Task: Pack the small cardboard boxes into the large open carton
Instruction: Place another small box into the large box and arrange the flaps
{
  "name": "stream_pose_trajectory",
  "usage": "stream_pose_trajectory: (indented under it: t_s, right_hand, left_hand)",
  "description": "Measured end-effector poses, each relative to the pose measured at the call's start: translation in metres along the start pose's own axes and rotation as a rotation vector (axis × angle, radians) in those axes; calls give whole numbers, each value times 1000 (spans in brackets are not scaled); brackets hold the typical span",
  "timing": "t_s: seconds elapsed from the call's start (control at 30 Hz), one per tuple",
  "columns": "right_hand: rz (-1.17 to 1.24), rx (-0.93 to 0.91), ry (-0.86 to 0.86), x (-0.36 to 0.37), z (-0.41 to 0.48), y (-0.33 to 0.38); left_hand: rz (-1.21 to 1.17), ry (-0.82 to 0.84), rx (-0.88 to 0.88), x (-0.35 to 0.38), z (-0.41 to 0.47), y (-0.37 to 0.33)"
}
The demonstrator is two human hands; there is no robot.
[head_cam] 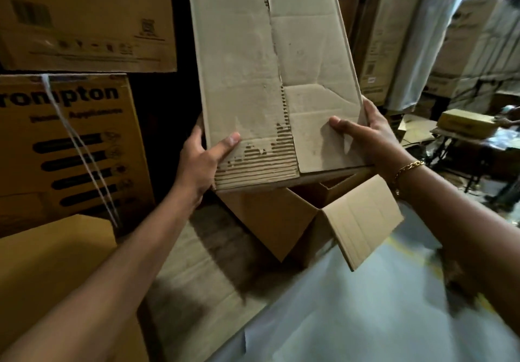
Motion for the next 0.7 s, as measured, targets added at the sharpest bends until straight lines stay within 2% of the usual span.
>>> stream_pose_trajectory:
  t_s: [0.17,0.37,0.6,0.7]
  right_hand:
    - [-61,-25,-53,-40,78,-16]
    - [-124,3,-92,-72,180,-38]
    - [-259,77,11,-97,281,-46]
    - [-340,107,76,-103,322,-57]
  left_hand:
    - [-26,100,23,78,44,23]
    - [-17,133,13,158,110,50]
    - [78,130,-3,224,160,60]
    - [94,103,-68,247,170,64]
Point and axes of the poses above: each hand's wrist, its own z-axis towards the middle knuckle, its own x-axis out of the palm, y = z × x, the point moved 1 cm from there along z, towards the middle knuckle, and after that the axes turned 15 degrees about -y, right-handed, at the moved point
